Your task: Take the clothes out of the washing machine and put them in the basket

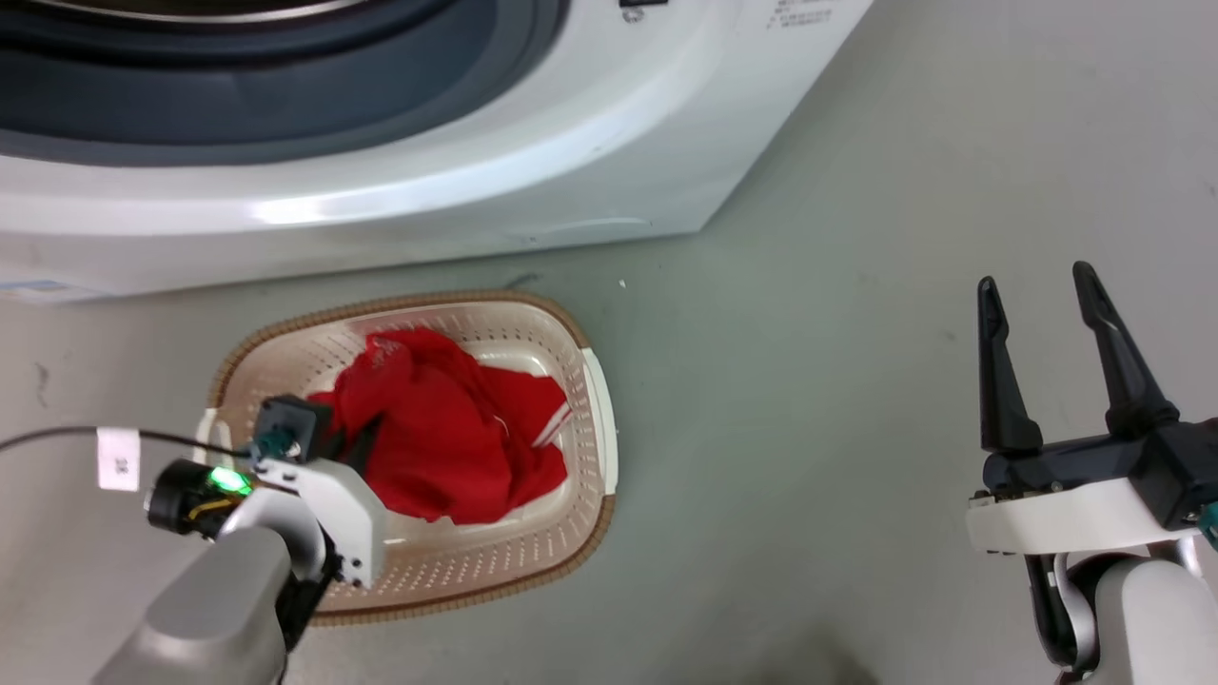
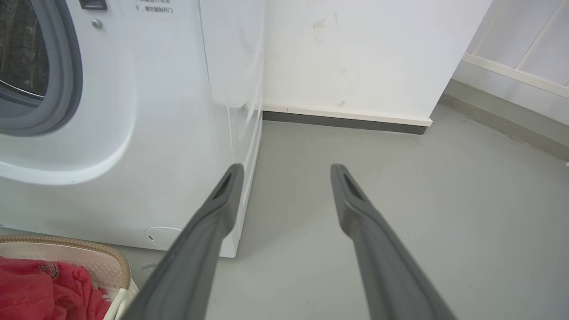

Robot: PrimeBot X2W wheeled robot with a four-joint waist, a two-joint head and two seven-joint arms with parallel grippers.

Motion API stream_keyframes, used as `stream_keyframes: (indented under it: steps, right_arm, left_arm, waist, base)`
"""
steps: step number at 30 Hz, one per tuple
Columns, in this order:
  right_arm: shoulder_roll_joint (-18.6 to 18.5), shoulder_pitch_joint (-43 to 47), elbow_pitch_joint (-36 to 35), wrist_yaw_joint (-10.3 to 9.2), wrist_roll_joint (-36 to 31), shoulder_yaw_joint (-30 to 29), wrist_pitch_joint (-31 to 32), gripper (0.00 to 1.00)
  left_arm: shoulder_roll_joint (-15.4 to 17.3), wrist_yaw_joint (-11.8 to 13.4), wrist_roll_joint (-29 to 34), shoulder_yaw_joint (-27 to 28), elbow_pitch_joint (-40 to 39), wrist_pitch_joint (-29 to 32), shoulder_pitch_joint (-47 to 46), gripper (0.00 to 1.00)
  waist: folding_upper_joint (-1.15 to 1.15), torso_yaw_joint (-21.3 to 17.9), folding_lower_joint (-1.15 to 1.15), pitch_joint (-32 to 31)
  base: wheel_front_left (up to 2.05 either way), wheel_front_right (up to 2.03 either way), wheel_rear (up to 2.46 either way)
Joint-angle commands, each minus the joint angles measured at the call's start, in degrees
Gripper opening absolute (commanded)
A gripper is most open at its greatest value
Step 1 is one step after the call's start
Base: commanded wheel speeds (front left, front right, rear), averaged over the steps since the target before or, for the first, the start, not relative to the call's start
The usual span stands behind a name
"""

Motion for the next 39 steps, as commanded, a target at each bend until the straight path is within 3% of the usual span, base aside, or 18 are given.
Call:
stream_keyframes:
  steps: [1, 10, 19, 20, 25, 29, 36, 37, 39]
  right_arm:
    - [0.1, -1.0, -0.4, -0.08, 0.2, -0.2, -0.1, 1.0]
    - [0.1, -2.4, -1.9, -0.08, 0.5, -0.4, -0.1, 1.0]
    - [0.1, -3.5, -1.4, -0.08, 0.8, 0.7, -0.1, 1.0]
    - [0.1, -3.8, -1.1, -0.08, 0.7, 1.0, -0.1, 1.0]
    - [0.1, -4.4, -0.1, -0.08, -0.1, -0.1, -0.1, 1.0]
    - [0.1, -4.2, 1.2, -0.08, -0.9, -0.9, -0.1, 1.0]
    - [0.1, -4.0, 4.0, -0.08, -3.2, -3.7, -0.1, 1.0]
    - [0.1, -3.2, 5.0, -0.08, -3.8, -4.6, -0.1, 1.0]
    - [0.1, -2.5, 5.8, -0.08, -4.4, -5.2, -0.1, 1.0]
  left_arm:
    - [-0.2, -0.2, 0.3, 0.0, 1.1, -0.3, -1.3, 0.0]
    - [-2.8, -2.1, -0.6, 0.4, 15.3, -0.6, -8.1, 0.0]
    - [-4.4, -2.7, -0.5, 0.9, 19.8, -1.2, -11.7, 0.0]
    - [-4.8, -2.1, -0.6, 1.6, 19.6, -1.3, -11.8, 1.0]
    - [-5.4, -1.7, 0.2, 3.7, 16.1, -1.3, -10.0, 1.0]
    - [-4.1, -1.6, 2.8, 8.0, 7.0, -1.3, -7.5, 1.0]
    - [-3.7, -0.6, 9.5, 19.5, -7.6, -1.3, -0.3, 1.0]
    - [-4.5, -0.9, 12.5, 24.8, -13.6, -1.3, 3.0, 1.0]
    - [-5.1, -1.0, 14.7, 27.7, -17.6, -1.3, 4.9, 1.0]
  waist:
    - [0.0, -1.4, -0.01, 3.0]
    - [0.0, -3.4, -0.01, 8.8]
    - [0.0, -3.2, -0.01, 10.3]
    - [0.0, -2.9, -0.01, 9.8]
    - [0.0, -1.5, -0.01, 6.9]
    - [0.0, 0.0, -0.01, 2.9]
    - [0.0, 2.9, -0.01, -5.6]
    - [0.0, 4.2, -0.01, -9.4]
    - [0.0, 5.0, -0.01, -12.0]
  base:
    - [0.0, 0.0, 0.0]
    - [0.0, 0.0, 0.0]
    - [0.0, 0.0, 0.0]
    - [0.0, 0.0, 0.0]
    - [0.0, 0.0, 0.0]
    - [0.0, 0.0, 0.0]
    - [0.0, 0.0, 0.0]
    - [0.0, 0.0, 0.0]
    - [0.0, 0.0, 0.0]
